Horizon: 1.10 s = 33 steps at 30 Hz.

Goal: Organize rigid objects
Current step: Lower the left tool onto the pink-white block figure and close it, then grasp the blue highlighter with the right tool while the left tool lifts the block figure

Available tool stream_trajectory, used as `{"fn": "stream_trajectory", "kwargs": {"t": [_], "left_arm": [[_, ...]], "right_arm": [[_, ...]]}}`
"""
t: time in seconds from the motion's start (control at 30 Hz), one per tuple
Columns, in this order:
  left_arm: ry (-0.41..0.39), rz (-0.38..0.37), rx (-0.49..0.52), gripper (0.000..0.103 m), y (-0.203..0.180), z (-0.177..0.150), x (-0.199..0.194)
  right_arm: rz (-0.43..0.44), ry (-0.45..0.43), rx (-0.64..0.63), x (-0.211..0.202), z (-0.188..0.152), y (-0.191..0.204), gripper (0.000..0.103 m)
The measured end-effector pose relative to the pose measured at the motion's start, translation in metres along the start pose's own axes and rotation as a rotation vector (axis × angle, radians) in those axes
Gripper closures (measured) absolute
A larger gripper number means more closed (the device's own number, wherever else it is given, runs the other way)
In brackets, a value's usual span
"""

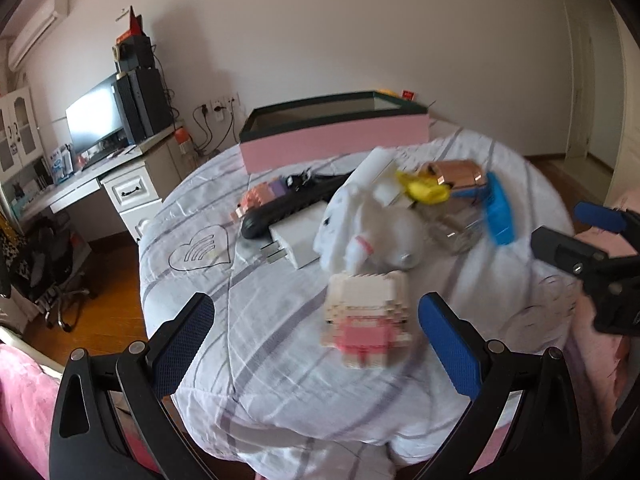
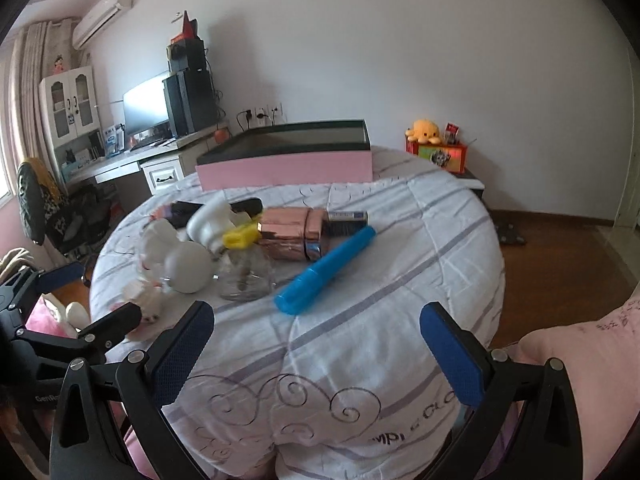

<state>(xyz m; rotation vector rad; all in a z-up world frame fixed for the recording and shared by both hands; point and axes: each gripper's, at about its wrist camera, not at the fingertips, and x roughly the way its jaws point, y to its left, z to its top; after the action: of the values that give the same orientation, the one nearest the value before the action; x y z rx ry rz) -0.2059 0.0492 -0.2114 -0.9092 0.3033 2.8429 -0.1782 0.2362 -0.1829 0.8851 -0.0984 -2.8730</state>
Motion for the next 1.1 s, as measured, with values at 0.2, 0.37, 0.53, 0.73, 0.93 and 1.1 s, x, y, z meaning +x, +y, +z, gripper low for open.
{"fn": "stream_trajectory", "kwargs": {"t": [0.2,0.37,0.53,0.73,0.93,1.1], "left_arm": [[0.047,-0.081,-0.054,0.0,0.004,-0.009,0.025],[0.021,-0.117,-0.083,0.002,0.006,-0.009,0.029],[-0.032,-0.153,-0.043,0.033,-0.005,-0.009,0.023],[-0.042,-0.173,-0.038,0.045,-0.011,-0.009,0.022],[-0.052,-0.186,-0.062,0.045,-0.006,-0.011,0.02],[-0.076,-0.222,-0.078,0.059,0.001,-0.014,0.015]], "right_arm": [[0.035,0.005,0.001,0.016,-0.003,-0.002,0.0],[0.048,0.012,-0.014,0.025,-0.003,0.0,0.0],[0.041,0.009,-0.026,0.034,-0.002,0.0,0.0],[0.03,0.016,-0.039,0.045,0.003,-0.002,0.0],[0.007,-0.002,-0.053,0.049,-0.001,-0.001,0.0],[0.052,0.007,-0.018,0.046,0.004,-0.01,0.0]]}}
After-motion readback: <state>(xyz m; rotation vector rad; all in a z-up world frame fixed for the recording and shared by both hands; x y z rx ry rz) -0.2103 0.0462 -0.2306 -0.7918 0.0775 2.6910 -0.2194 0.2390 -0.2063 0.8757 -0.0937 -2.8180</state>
